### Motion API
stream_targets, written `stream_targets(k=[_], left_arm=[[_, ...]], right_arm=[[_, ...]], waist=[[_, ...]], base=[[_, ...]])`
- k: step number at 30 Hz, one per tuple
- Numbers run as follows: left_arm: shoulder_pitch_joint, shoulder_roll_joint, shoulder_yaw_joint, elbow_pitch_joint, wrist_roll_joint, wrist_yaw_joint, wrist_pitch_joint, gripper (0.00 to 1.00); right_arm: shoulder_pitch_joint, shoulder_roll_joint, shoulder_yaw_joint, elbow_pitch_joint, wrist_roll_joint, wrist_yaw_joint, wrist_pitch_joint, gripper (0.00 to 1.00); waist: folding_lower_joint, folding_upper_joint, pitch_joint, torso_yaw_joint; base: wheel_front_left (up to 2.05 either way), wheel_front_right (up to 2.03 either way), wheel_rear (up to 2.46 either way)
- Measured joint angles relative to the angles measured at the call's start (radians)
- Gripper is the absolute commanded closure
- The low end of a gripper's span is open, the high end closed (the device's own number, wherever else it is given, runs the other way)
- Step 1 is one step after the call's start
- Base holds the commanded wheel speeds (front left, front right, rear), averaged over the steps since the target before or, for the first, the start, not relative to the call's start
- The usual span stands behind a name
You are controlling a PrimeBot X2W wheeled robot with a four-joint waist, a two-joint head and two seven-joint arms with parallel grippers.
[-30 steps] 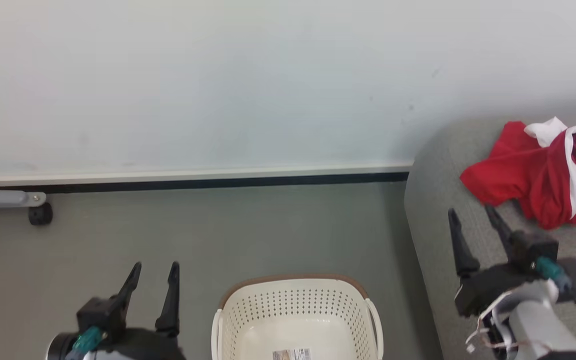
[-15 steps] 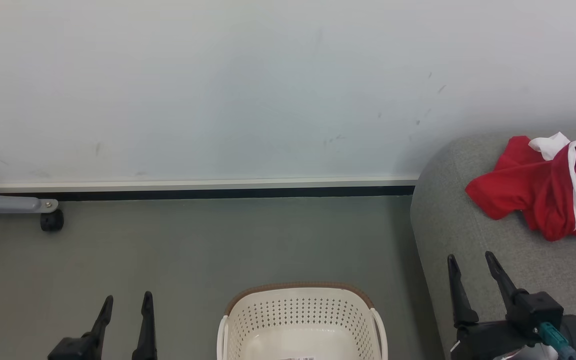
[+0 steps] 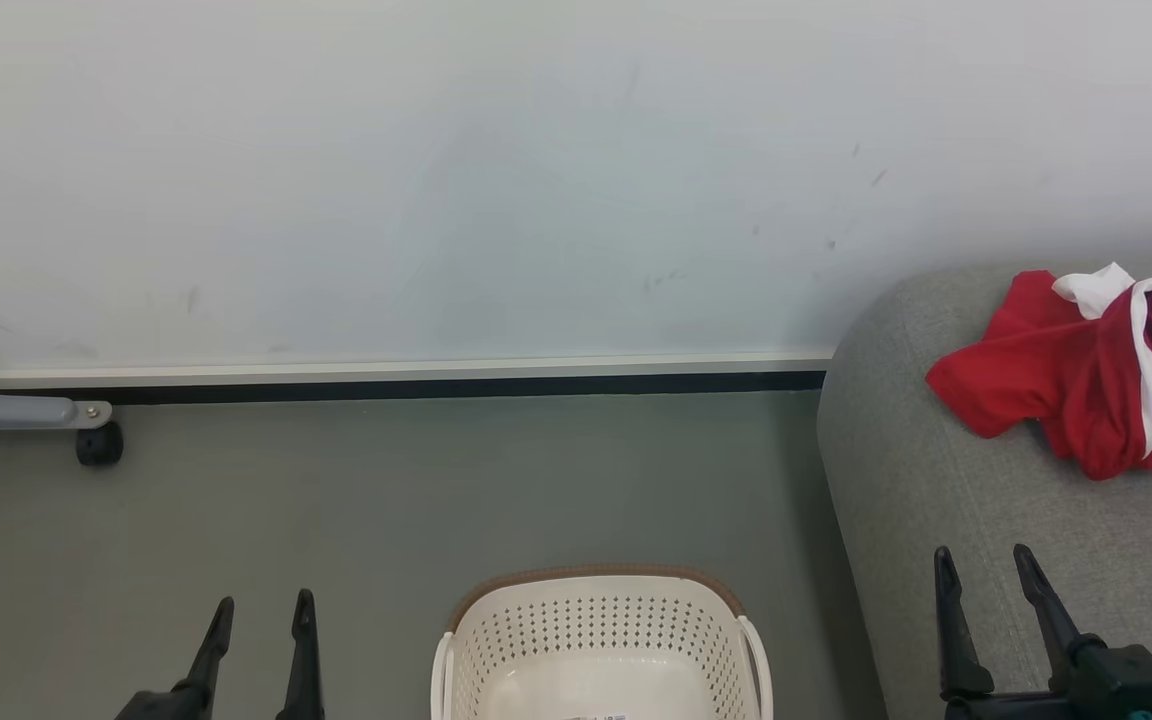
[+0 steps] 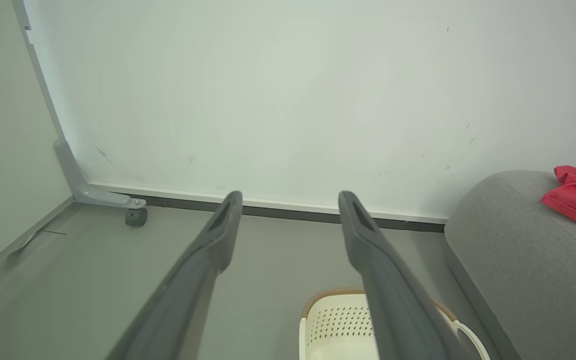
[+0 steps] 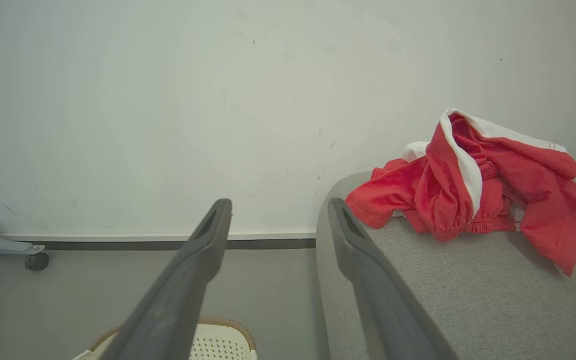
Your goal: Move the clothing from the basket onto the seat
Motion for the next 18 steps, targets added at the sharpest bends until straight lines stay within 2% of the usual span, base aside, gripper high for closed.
stream_targets(k=[18], left_arm=[[0.013,-0.009,0.007,-0.022,0.026,0.000,0.000,0.00]], right_arm=[[0.035,0.000,-0.023,-0.055,-0.003,-0.004,0.000,0.00]], waist=[[0.0000,0.0000,-0.002,0.001]], base=[[0.00,0.00,0.00]])
